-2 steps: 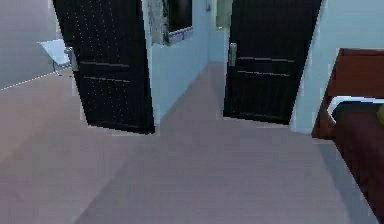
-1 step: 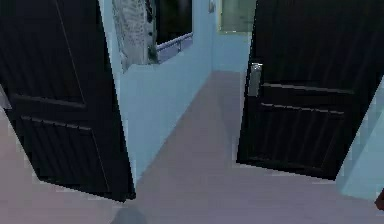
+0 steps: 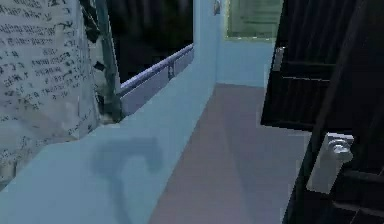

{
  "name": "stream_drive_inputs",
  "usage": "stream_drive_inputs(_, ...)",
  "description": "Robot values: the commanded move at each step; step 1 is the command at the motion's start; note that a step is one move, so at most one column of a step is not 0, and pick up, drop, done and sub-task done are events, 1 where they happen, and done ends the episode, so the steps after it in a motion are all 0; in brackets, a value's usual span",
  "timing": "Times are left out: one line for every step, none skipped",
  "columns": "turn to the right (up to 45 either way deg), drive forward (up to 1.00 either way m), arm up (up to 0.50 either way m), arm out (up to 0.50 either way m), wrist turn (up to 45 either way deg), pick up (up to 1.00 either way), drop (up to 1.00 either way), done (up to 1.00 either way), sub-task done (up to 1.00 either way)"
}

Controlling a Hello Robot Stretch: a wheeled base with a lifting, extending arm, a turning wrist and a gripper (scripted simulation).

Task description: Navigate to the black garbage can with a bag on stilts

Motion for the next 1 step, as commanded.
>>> stream_drive_inputs(0.0, 0.6, 0.0, 0.0, 0.0, 0.0, 0.0, 0.0, 0.0)
